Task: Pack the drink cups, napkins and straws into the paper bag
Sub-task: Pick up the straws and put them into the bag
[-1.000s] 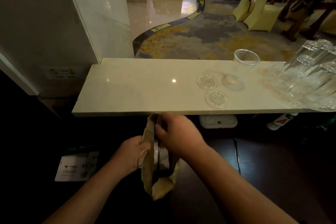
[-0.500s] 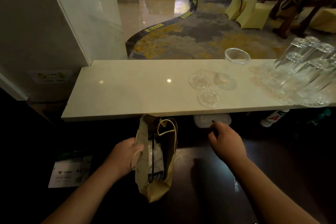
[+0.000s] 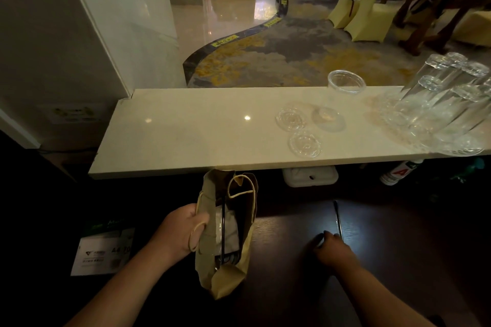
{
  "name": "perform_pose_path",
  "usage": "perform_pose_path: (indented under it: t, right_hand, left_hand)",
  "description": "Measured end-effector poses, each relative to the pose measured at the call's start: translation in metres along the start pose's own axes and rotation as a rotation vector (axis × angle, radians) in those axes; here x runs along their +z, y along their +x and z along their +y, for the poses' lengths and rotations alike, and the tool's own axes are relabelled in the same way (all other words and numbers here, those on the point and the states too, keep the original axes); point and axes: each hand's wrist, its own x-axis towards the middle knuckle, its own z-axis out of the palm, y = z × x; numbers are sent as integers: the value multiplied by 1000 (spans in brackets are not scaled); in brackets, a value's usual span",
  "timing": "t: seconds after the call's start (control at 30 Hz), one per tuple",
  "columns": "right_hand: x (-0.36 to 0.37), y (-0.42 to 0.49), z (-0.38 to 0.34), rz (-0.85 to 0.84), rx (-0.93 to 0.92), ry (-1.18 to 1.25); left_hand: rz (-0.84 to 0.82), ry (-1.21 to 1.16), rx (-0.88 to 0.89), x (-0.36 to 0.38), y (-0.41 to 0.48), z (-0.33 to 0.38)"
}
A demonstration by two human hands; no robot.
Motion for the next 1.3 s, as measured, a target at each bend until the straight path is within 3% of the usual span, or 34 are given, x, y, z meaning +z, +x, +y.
perform_pose_path:
  t: [0.53,1.1,1.3]
  right_hand:
    - [20,15,13,1,-64,35]
    - [57,-28,-54,-127,-556,-105]
    - [54,-29,-59,-56,-580,-81]
  left_hand:
    - [12,21,-54,-1,-1,-4]
    - [-7,-84,-55,-3,-5,0]
    - [-22,-90,-48,-6,-4,-2]
